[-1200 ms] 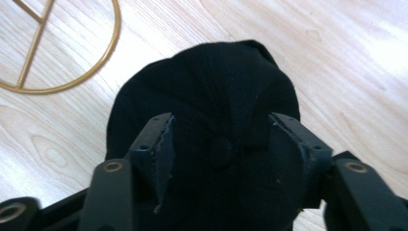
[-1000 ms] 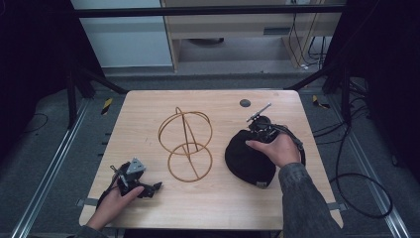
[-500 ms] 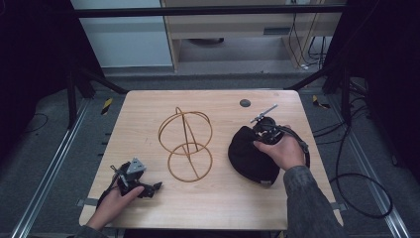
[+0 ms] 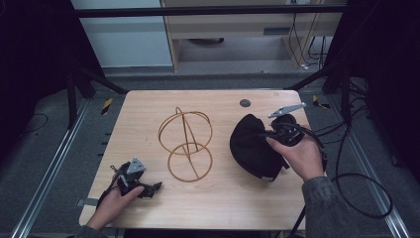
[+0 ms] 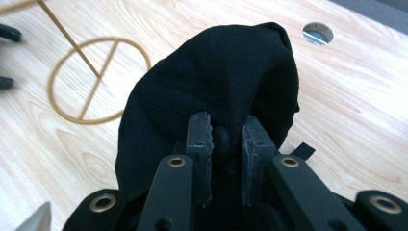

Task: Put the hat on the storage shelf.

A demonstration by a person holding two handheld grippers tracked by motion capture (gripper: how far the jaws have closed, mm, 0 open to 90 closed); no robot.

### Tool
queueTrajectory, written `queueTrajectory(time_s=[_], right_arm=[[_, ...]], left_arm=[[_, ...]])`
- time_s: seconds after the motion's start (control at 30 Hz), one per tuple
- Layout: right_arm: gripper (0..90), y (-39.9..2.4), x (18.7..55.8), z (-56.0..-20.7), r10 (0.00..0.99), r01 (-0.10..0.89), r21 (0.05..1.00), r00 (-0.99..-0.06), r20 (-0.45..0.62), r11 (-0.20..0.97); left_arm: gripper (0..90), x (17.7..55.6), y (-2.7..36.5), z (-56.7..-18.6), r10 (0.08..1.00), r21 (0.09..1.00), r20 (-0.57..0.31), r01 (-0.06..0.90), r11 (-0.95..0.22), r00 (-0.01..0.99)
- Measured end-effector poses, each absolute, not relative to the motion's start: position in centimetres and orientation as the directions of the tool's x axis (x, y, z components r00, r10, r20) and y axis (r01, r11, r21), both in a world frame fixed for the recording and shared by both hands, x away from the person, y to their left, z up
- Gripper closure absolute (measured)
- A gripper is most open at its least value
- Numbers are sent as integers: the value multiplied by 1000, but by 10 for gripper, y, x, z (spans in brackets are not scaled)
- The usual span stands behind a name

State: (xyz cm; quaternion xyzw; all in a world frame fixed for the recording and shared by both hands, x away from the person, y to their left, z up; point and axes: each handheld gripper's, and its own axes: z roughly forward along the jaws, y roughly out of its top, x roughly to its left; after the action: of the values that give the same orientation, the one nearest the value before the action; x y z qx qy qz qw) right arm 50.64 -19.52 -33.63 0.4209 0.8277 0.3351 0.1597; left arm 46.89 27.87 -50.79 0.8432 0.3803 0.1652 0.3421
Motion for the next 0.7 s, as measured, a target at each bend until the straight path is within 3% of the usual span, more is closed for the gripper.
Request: queueTrajectory(time_s=[0.7], right_arm=[[776, -202, 485, -301, 792, 492, 795, -609, 24, 354]], left_arm=[[0, 469, 279, -508, 754, 704, 17, 528, -476, 657]])
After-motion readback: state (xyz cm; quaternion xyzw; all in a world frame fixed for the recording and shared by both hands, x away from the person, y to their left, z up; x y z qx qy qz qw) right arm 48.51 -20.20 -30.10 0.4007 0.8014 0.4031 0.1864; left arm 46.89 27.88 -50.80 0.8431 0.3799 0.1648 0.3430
